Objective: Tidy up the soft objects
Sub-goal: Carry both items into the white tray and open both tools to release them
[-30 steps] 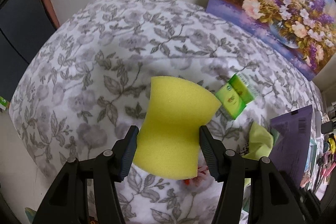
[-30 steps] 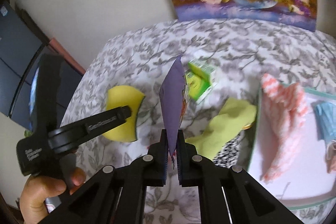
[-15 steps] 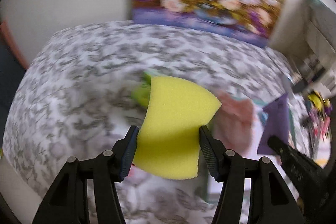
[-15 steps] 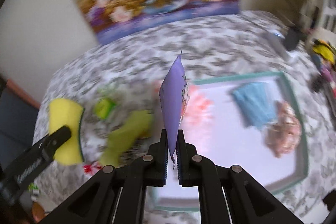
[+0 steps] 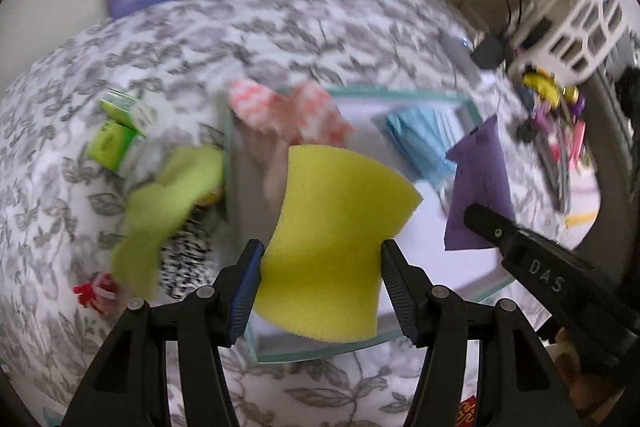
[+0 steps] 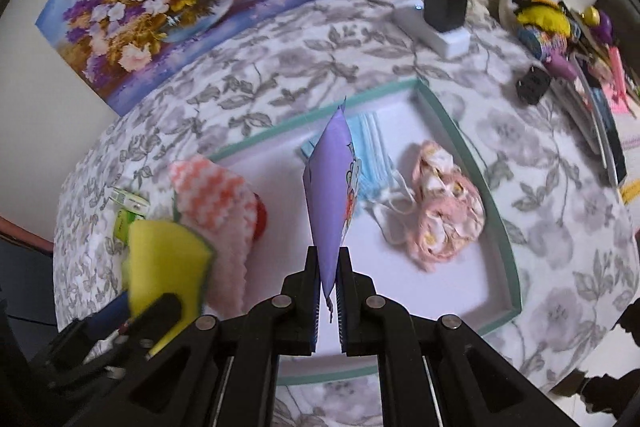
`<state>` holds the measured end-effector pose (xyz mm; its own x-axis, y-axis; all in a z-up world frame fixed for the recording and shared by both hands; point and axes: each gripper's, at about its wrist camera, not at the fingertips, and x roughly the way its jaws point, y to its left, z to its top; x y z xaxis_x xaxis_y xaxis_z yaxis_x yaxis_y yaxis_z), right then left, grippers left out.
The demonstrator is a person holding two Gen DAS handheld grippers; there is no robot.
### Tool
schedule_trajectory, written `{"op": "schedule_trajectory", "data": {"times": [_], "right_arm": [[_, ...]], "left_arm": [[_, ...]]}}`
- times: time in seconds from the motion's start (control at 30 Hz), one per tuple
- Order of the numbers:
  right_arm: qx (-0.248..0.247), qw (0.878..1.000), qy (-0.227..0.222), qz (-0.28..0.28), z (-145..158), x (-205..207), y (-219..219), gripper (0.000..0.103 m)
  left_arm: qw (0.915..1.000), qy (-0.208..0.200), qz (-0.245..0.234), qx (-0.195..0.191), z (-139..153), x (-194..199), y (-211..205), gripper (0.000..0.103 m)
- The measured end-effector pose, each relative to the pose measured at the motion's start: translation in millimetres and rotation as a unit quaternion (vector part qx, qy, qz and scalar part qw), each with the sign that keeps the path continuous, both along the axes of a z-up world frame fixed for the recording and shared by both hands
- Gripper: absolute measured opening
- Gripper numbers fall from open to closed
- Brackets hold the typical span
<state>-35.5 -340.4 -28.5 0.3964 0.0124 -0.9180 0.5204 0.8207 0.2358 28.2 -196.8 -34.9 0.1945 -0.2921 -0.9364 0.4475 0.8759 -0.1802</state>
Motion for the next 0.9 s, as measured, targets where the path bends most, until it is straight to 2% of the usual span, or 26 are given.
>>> {"op": "schedule_trajectory", "data": {"times": [0.23, 0.47, 0.53, 0.73, 0.8, 0.83, 0.9], "right_arm": [[0.009, 0.999, 0.034, 0.002, -23, -2, -7, 0.010], [0.021, 0.998, 0.063, 0.008, -41, 0, -6, 0.011], [0.020, 0.998, 0.062, 0.006, -40, 0, -5, 0.011], [0.020, 0.998, 0.053, 0.003, -34, -1, -7, 0.014], [0.018, 0.999, 0.045, 0.002, -29, -1, -8, 0.021], [0.017, 0.999, 0.040, 0.000, -26, -2, -8, 0.024], [0.016, 0.999, 0.031, -0.002, -20, -3, -9, 0.024]], "left_arm": [[0.9993, 0.012, -0.011, 0.033, -23, 0, -20, 0.062], [0.9991, 0.031, -0.007, 0.029, -30, 2, -18, 0.067], [0.9991, 0.029, -0.003, 0.030, -29, 2, -16, 0.075], [0.9993, 0.035, 0.005, 0.012, -21, 5, -8, 0.076], [0.9994, 0.031, 0.009, 0.009, -17, 5, -4, 0.079], [0.9995, 0.029, 0.011, 0.007, -16, 6, -2, 0.085], [0.9996, 0.026, 0.015, 0.001, -12, 6, 1, 0.086]]}}
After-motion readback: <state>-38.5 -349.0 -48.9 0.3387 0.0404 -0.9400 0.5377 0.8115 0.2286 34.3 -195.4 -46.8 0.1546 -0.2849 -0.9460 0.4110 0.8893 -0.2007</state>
